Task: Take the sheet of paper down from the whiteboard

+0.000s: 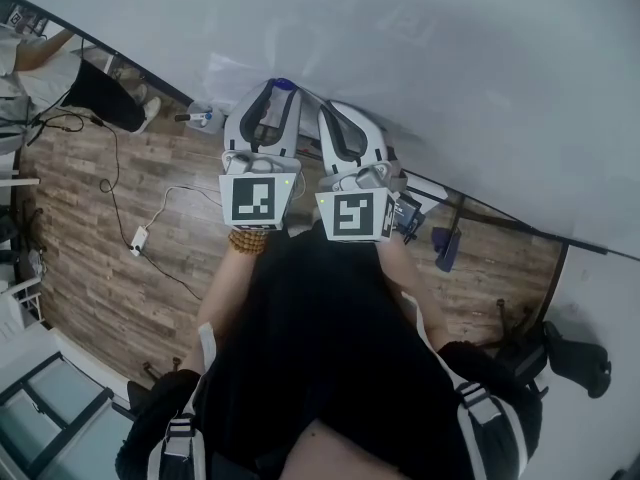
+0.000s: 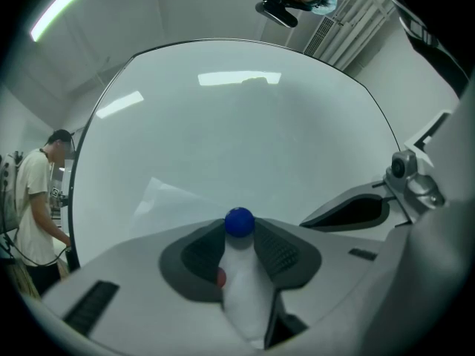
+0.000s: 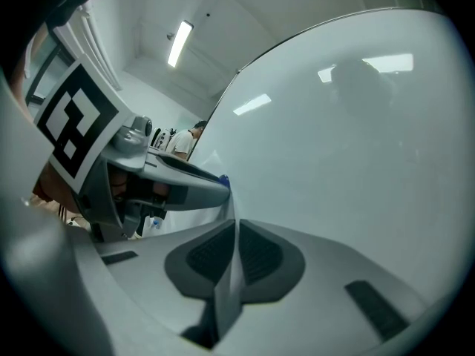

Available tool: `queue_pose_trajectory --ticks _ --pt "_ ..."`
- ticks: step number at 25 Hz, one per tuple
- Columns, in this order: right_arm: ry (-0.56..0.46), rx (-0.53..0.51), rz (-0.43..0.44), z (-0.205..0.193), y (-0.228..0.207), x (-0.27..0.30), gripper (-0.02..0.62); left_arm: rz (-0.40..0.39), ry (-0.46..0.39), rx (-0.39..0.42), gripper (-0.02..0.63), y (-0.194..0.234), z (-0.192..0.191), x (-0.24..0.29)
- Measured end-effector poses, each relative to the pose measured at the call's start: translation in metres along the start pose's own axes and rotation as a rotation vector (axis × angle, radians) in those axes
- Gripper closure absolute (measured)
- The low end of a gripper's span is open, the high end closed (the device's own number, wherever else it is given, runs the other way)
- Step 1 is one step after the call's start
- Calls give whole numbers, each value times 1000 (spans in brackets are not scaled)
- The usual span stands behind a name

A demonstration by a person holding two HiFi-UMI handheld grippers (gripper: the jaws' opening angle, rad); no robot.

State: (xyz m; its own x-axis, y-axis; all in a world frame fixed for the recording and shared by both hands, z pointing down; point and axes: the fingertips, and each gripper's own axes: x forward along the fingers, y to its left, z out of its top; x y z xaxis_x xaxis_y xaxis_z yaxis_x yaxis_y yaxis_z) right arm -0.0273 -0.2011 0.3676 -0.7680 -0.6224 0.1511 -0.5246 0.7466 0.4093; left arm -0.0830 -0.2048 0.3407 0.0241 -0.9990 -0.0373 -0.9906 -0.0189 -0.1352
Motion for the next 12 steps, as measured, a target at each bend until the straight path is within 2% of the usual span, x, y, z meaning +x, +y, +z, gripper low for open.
queue_pose_trajectory --ticks 12 --pt "-2 29 13 1 4 -3 595 1 9 36 479 -2 0 -2"
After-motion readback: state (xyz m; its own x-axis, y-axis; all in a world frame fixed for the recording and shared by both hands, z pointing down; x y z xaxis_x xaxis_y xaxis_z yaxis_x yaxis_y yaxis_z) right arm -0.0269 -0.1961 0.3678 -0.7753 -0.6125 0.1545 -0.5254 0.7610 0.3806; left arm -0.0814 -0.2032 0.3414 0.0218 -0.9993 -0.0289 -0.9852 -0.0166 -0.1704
